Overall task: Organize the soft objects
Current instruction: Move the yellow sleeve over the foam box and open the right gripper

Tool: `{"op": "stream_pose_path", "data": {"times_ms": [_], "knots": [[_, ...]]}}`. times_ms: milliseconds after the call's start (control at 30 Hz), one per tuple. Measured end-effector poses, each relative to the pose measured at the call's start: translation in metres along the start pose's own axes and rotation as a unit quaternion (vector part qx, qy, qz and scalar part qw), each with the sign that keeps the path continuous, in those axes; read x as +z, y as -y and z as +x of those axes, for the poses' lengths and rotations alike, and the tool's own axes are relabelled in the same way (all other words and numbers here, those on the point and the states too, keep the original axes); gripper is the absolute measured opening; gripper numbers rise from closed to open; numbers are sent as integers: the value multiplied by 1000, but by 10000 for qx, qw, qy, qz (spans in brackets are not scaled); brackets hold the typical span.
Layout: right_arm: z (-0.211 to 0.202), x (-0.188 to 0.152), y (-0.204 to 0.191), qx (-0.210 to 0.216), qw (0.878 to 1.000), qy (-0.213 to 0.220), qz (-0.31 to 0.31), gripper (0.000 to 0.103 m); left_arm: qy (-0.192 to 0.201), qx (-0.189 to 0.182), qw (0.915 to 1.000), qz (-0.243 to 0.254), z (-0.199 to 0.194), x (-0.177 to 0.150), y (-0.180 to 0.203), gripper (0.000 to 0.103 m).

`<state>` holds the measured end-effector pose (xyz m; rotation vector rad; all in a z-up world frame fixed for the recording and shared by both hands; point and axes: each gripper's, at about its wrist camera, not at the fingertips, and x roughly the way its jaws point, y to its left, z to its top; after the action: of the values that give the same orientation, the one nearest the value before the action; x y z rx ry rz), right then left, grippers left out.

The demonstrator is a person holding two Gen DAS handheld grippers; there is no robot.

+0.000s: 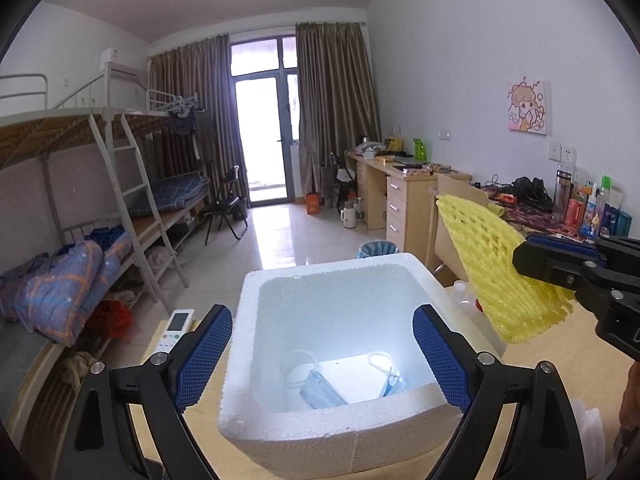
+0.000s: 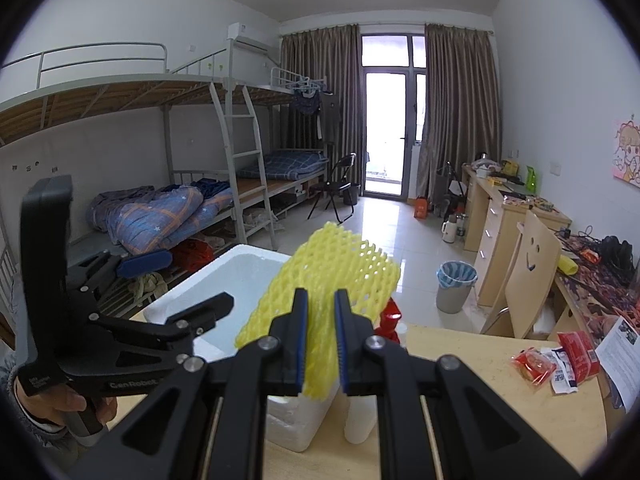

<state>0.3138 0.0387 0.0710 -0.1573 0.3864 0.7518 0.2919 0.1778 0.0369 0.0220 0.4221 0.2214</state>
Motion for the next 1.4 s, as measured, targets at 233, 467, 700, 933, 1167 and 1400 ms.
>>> {"op": "stream_pose_path", "data": {"times_ms": [233, 467, 700, 933, 1167, 1400], "knots": [[2, 0, 1, 17, 10000, -13, 12, 15, 160, 145, 9998, -10, -17, -6, -7, 95], [11, 2, -16, 188, 9997, -48, -131, 15, 286, 377, 9988, -92, -31, -12, -30, 97], [28, 6, -38, 478, 9985, -100, -228, 15, 405, 703, 9964, -248, -41, -18, -57, 102], [40, 9, -45, 572, 9980, -165, -221, 15, 314, 702, 9966, -281, -38, -19, -63, 102], [40, 10, -44, 454, 9986, -190, -214, 15, 351, 661, 9967, -316, -42, -16, -64, 102], [43, 13, -46, 354, 9990, -194, -173, 16, 344, 676, 9964, -367, -43, -16, -63, 102]]}}
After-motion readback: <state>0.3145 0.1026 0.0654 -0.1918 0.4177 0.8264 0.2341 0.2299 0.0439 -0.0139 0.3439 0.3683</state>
